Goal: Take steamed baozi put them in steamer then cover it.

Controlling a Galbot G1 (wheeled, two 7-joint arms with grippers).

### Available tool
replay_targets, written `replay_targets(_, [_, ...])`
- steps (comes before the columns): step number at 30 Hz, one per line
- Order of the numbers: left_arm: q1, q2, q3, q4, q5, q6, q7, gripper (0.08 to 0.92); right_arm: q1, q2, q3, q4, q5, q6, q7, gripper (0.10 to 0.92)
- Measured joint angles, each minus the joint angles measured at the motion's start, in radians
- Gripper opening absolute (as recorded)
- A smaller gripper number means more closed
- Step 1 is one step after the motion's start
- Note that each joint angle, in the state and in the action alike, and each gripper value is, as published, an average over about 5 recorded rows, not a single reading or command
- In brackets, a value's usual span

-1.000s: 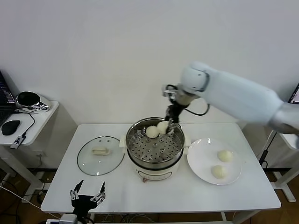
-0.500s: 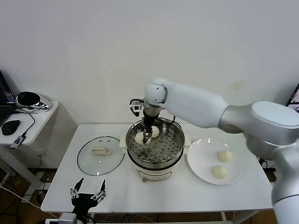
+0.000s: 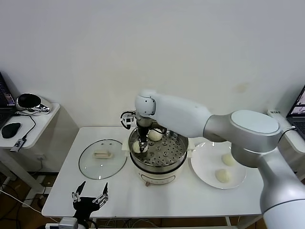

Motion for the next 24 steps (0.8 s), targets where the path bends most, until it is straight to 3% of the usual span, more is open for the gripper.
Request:
replay_targets(6, [-0.002, 0.000, 0.001, -0.001, -0.001, 0.000, 0.000, 0.823, -0.001, 0.000, -0.003, 0.002, -0.006, -0.005, 0.005, 0.624])
replay_targets(14, [-0.002, -0.003, 0.004, -0.001, 0.001, 0.002, -0.001, 0.823, 0.023, -0.039, 0.007, 0.046, -0.001, -0.012, 0.002, 0.812])
replay_targets(24, [-0.001, 0.003, 0.004, -0.002, 0.002, 0.006, 0.004, 0.823, 0.122, -0.269, 0.026, 0.262, -0.012, 0.014, -0.032, 0.823])
